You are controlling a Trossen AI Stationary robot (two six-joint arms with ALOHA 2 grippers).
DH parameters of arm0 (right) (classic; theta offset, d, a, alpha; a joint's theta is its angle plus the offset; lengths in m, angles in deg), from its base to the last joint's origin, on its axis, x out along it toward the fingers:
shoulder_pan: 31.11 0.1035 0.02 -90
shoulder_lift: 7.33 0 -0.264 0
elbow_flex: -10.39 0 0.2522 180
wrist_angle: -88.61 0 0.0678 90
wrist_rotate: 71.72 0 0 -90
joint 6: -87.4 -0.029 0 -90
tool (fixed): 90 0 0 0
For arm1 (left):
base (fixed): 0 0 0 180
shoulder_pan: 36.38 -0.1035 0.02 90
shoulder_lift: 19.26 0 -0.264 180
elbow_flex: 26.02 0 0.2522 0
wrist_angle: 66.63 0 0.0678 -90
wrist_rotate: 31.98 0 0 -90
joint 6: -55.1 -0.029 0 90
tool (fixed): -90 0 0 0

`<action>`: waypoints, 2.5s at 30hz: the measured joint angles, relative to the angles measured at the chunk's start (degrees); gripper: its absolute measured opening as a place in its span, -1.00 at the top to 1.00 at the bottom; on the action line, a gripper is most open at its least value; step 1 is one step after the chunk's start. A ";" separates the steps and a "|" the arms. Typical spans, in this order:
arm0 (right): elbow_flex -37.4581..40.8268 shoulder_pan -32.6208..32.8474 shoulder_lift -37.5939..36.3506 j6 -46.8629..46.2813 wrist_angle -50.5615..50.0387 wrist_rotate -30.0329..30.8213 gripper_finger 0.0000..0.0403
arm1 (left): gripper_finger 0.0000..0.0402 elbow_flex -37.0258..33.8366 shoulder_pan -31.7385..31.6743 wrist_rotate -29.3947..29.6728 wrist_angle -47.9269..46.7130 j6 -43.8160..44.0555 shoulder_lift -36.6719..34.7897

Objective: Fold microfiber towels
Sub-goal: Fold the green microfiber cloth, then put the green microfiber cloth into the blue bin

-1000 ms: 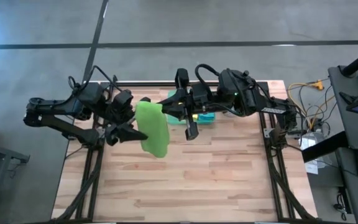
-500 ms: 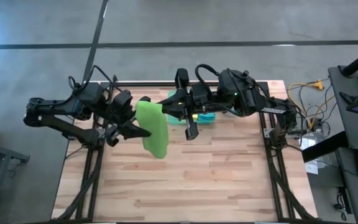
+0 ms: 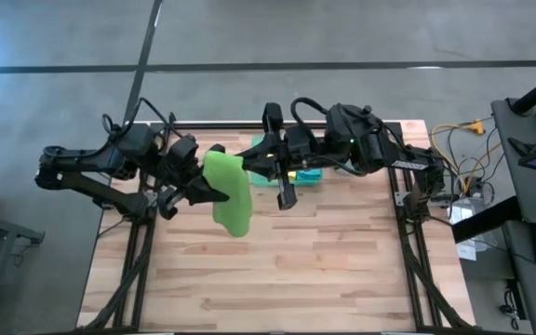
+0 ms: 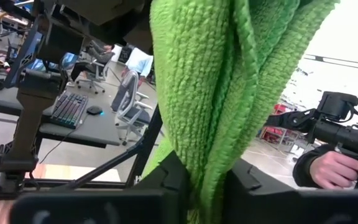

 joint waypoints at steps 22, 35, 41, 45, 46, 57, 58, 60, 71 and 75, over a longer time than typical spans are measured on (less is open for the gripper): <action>-0.04 0.00 -1.42 0.70 -4.45 2.91 0.64 | 0.95 0.00 -0.09 3.24 -4.18 -2.84 -0.82; -0.21 0.00 -6.28 1.67 -15.08 9.05 0.59 | 0.95 -0.09 -0.15 3.44 -4.74 -4.44 -1.46; -0.31 0.00 -8.45 1.51 -19.12 9.89 0.58 | 0.95 -0.11 -0.17 3.28 -5.17 -4.59 -1.76; -0.31 0.00 -9.71 0.97 -24.02 12.03 0.57 | 0.95 -0.13 -0.17 4.68 -7.34 -5.94 -2.02; -0.31 0.00 -10.09 0.50 -25.14 12.68 0.58 | 0.95 -0.17 -0.17 4.85 -7.86 -6.01 -2.03; -0.28 0.02 -11.65 -1.98 -34.62 13.53 0.66 | 0.95 -0.96 -1.60 6.71 -7.73 -7.58 -1.90; -0.26 0.02 -11.69 -1.92 -35.44 13.53 0.66 | 0.95 -0.96 -2.32 6.65 -7.60 -6.61 -1.40; -0.28 0.00 -11.75 -1.59 -36.66 13.39 0.66 | 0.95 -1.03 -4.11 6.12 -7.58 -3.34 -0.45; 0.13 -1.40 -16.19 -0.54 -47.49 12.96 0.66 | 0.95 -2.20 -17.21 1.12 -6.72 4.58 13.94; 4.20 -1.36 -21.02 -1.59 -48.20 12.95 0.66 | 0.95 -6.68 -22.64 -3.59 2.58 8.64 18.90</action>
